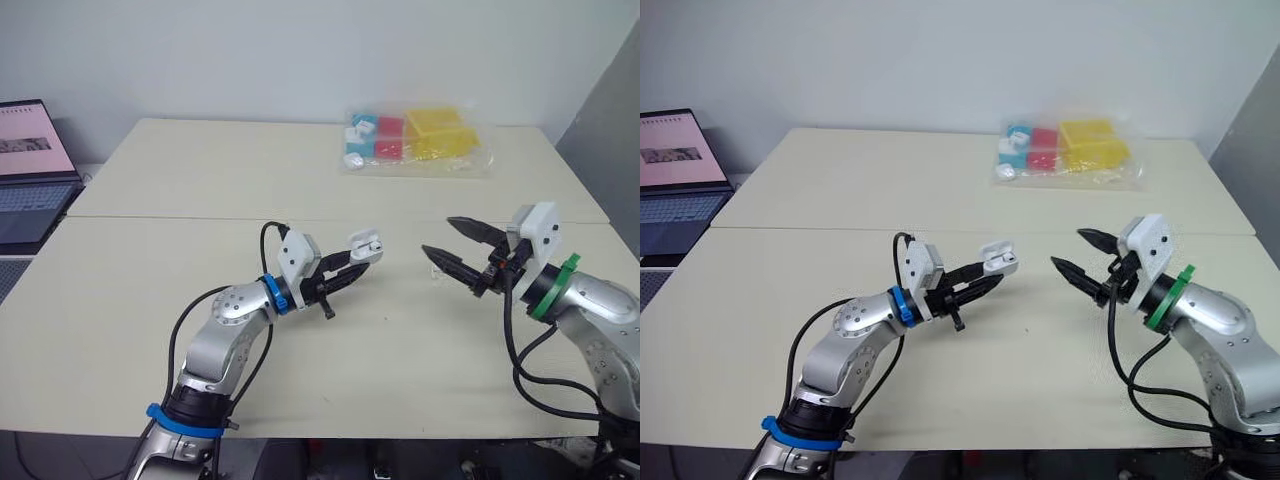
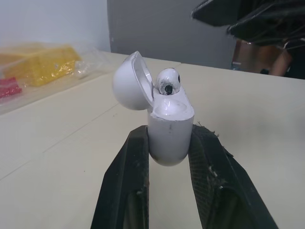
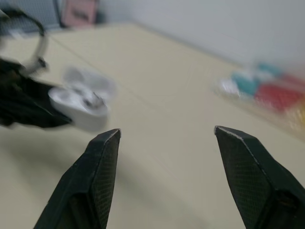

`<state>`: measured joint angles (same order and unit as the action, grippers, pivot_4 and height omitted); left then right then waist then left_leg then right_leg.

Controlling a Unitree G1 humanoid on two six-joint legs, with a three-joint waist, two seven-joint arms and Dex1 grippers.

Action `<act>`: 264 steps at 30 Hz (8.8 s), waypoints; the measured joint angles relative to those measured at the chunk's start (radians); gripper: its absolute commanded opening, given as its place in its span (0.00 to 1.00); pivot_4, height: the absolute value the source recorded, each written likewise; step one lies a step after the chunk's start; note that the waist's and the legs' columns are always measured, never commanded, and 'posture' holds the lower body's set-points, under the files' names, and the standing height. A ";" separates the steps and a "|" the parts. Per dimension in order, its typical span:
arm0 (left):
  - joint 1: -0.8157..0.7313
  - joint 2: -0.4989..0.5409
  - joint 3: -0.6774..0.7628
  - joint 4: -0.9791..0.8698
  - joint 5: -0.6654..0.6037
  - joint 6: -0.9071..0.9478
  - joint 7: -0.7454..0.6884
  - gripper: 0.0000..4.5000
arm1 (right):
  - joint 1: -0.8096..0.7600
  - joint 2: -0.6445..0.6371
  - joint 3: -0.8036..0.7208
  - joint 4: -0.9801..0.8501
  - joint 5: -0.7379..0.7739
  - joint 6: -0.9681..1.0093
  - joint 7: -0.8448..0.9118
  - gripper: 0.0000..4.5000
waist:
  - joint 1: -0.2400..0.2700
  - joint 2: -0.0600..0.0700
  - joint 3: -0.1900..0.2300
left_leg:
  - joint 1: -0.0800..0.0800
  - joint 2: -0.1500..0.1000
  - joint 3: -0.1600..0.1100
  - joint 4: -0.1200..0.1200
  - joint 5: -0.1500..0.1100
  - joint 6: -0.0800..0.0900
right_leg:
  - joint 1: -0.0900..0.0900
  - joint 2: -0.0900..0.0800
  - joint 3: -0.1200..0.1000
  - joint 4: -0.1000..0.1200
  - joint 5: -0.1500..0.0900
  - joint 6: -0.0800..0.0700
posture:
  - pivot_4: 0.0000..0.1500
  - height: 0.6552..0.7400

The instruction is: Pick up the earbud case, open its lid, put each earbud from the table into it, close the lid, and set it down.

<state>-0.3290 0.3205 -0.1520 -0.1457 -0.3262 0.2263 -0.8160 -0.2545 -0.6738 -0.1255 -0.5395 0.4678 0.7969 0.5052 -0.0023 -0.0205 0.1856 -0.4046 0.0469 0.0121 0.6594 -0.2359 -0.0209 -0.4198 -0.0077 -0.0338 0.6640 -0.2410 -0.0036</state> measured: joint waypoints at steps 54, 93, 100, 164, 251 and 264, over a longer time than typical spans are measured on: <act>0.051 0.033 -0.015 -0.012 0.036 -0.036 -0.026 0.18 | 0.001 -0.181 0.184 0.330 -0.196 -0.427 0.447 0.10 | 0.000 0.000 0.001 | -0.004 0.000 -0.002 -0.001 0.000 0.000 | -0.002 0.002 -0.002 -0.004 0.000 0.000 | 1.00 0.95; 0.130 0.051 -0.016 -0.126 0.031 0.032 0.002 0.18 | -0.110 -0.366 0.365 0.657 -0.405 -0.762 0.937 0.62 | 0.002 0.001 0.002 | 0.003 0.000 0.002 0.000 0.000 0.000 | 0.003 0.001 0.000 -0.001 0.000 0.000 | 1.00 0.95; 0.145 0.051 -0.015 -0.137 0.031 0.033 0.016 0.18 | -0.078 -0.446 0.250 0.457 -0.307 -0.548 0.937 0.62 | 0.004 0.001 0.002 | 0.003 0.000 0.002 -0.001 0.000 0.000 | 0.002 0.000 0.000 -0.001 0.000 0.000 | 1.00 0.95; 0.183 -0.019 -0.060 -0.112 0.056 -0.016 0.063 0.18 | -0.186 -0.436 0.512 0.273 -0.463 -0.002 0.734 0.62 | -0.001 0.001 0.001 | 0.003 0.000 0.003 0.001 0.000 0.000 | 0.001 0.000 -0.001 -0.001 0.000 0.000 | 1.00 0.95; -0.050 -0.013 -0.013 -0.053 -0.087 0.134 0.020 0.18 | 0.043 0.338 0.252 0.027 -0.161 -0.468 0.053 0.10 | 0.001 0.000 0.002 | -0.001 0.000 -0.001 0.000 0.000 0.000 | 0.000 0.001 0.000 -0.001 0.000 0.000 | 1.00 0.95; -0.051 -0.013 -0.010 -0.055 -0.087 0.137 0.031 0.18 | 0.042 0.293 0.242 -0.032 -0.126 -0.391 0.055 0.56 | 0.002 0.000 0.002 | -0.001 0.000 -0.001 0.000 0.000 0.000 | 0.000 0.001 0.000 -0.001 0.000 0.000 | 1.00 0.95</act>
<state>-0.3796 0.3073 -0.1624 -0.2008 -0.4133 0.3637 -0.7846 -0.2127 -0.3806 0.1166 -0.5712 0.3420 0.4055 0.5605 -0.0006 -0.0203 0.1877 -0.4051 0.0469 0.0114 0.6593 -0.2360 -0.0210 -0.4197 -0.0064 -0.0340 0.6630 -0.2407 -0.0033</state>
